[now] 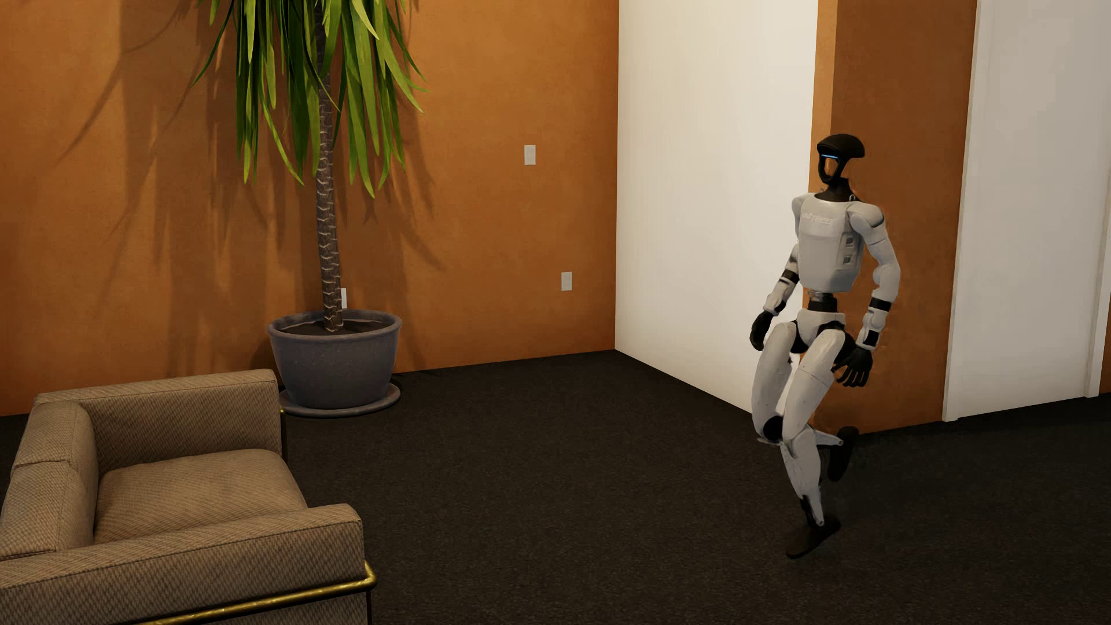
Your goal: Head to the sofa
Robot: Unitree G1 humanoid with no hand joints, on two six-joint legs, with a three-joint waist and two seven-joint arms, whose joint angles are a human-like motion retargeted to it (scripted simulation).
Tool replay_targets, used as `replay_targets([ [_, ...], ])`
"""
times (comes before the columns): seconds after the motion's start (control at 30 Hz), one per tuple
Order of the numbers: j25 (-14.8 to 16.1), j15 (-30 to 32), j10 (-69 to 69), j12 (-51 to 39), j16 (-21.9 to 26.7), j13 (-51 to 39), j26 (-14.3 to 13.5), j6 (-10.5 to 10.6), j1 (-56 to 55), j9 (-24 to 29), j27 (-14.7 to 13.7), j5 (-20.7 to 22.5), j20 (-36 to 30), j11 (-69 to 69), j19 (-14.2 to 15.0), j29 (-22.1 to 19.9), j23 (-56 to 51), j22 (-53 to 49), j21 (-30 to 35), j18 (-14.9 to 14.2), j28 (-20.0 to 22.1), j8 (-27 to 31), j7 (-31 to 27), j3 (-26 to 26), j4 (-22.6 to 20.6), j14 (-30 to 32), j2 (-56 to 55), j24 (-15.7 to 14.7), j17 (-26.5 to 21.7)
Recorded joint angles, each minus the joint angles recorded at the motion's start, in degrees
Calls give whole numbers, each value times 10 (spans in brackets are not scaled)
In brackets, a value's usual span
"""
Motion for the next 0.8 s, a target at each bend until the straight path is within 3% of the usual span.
replay_targets([
  [0.13,0,7,-60,-73,-7,65,0,3,178,3,0,-6,64,-282,0,0,126,-126,-47,0,0,0,0,-51,-9,-96,-140,0,10],
  [0.27,0,-67,-81,-139,-6,80,0,0,305,-5,0,-9,89,-557,0,0,208,-253,-109,0,0,0,0,-78,-6,-184,-170,0,2],
  [0.3,0,-45,-82,-147,-7,80,0,0,335,-10,0,-13,90,-708,0,0,216,-272,-121,0,0,0,0,-94,2,-204,-171,0,0],
  [0.33,0,-50,-77,-149,-9,78,0,0,359,-19,0,-19,89,-735,0,0,218,-282,-131,0,0,0,0,-113,14,-218,-174,0,-1],
  [0.37,0,-92,-69,-146,-12,77,0,3,380,-30,0,-24,85,-597,0,0,216,-284,-143,0,0,0,0,-132,31,-224,-178,0,-2],
  [0.4,0,-93,-59,-136,-14,78,0,5,401,-43,0,-30,75,-559,0,0,209,-283,-152,0,0,0,0,-149,51,-218,-182,0,-3],
  [0.43,0,2,-36,-128,-17,79,0,13,410,-59,0,-23,63,-568,0,0,203,-275,-150,0,0,0,0,-158,76,-194,-164,0,-6],
  [0.47,0,77,2,-120,-17,70,0,21,405,-70,0,-10,48,-486,0,0,197,-253,-160,0,0,0,0,-134,84,-142,-225,0,0],
  [0.53,0,64,100,-92,-24,37,0,32,393,-53,0,13,26,-386,0,0,151,-183,-126,0,0,0,0,-105,67,-41,-232,0,-7],
  [0.6,0,26,196,-99,-16,-8,0,43,303,-43,0,20,-42,-388,0,0,74,-98,-109,0,0,0,0,-130,75,-80,-190,0,-15],
  [0.67,0,12,244,-98,-10,-35,0,44,187,-32,0,29,-53,-434,0,0,-8,-54,-134,0,0,0,0,-129,74,-96,-134,0,-5],
  [0.73,0,10,197,-83,-6,-48,0,39,109,-19,0,38,-27,-473,0,0,-83,-42,-132,0,0,0,0,-103,67,-95,-85,0,-6],
  [0.8,0,14,65,-68,-3,-57,0,38,69,-20,0,40,-5,-501,0,0,-133,-40,-134,0,0,0,0,-78,45,-86,-53,0,-9],
])
